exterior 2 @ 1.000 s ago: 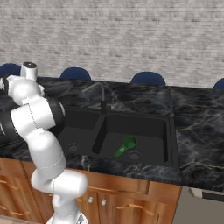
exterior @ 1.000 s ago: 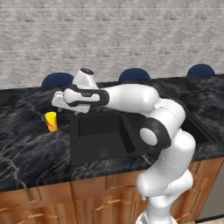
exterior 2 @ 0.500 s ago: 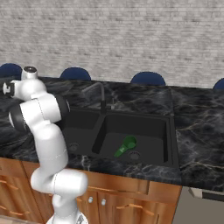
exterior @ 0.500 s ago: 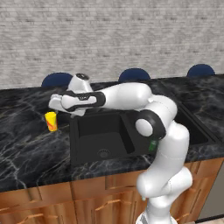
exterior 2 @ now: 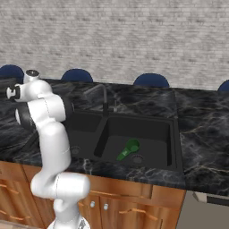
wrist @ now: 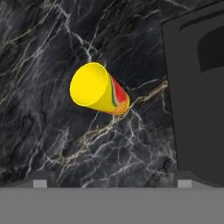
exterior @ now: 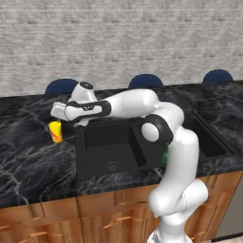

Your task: Move any existing items from the left basin to the right basin for drying. Then move the cup from the counter to the left basin of the sink for washing.

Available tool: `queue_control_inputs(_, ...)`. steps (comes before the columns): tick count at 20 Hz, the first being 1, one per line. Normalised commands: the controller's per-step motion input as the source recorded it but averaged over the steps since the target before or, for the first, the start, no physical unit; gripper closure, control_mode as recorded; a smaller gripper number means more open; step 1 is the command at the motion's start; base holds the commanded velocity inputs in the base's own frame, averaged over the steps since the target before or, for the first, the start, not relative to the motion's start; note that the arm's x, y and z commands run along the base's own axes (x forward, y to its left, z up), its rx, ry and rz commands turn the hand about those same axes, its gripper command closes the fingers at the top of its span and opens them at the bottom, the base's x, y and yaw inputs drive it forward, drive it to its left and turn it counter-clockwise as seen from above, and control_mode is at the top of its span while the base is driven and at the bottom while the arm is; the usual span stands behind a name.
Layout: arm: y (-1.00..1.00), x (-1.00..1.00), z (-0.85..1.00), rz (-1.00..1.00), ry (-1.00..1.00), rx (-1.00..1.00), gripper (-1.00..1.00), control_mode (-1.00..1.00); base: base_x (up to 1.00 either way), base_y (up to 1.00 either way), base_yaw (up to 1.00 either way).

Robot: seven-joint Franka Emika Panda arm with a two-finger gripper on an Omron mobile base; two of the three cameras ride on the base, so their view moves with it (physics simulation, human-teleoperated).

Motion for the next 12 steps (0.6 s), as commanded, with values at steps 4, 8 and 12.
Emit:
queue_control_inputs(4, 0.07, 0.34, -0.09, -0.02, 0.0, 0.01, -1.0, -1.0, 0.0, 0.0, 0.0)
queue_control_inputs(8, 0.13, 0.33, -0.18, -0.01, 0.0, 0.0, -1.0, -1.0, 0.0, 0.0, 0.0)
queue_control_inputs(12, 0.15, 0.27, -0.2, -0.01, 0.0, 0.0, -1.0, -1.0, 0.0, 0.0, 0.0)
